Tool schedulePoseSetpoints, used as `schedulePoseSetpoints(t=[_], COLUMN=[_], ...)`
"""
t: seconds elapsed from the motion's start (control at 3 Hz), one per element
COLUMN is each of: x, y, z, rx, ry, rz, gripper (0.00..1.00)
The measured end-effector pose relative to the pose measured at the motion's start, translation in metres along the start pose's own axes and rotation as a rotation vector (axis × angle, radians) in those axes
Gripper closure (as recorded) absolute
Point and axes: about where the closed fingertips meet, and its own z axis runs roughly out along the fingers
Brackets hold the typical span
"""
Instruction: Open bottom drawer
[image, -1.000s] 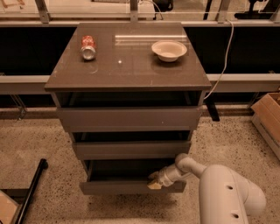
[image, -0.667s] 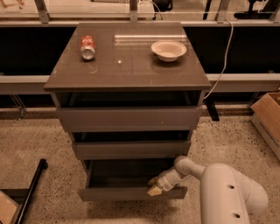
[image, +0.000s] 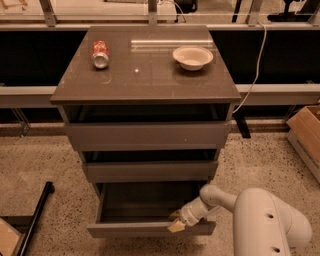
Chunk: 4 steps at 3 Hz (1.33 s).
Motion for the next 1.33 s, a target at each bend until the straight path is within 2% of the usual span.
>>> schedulePoseSetpoints(t=[0.33,0.67,1.0,1.33], x=[0.009,0.012,0.019,0.019], y=[0.018,0.026,0.042,0.042], z=[0.007,0.010,0.016,0.016], rx=[-0.018,-0.026,-0.035,-0.035], ry=[-0.022,-0.030,-0.061,-0.061], rz=[0.052,0.073,0.114,0.114], gripper=[1.00,1.00,0.81,0.58])
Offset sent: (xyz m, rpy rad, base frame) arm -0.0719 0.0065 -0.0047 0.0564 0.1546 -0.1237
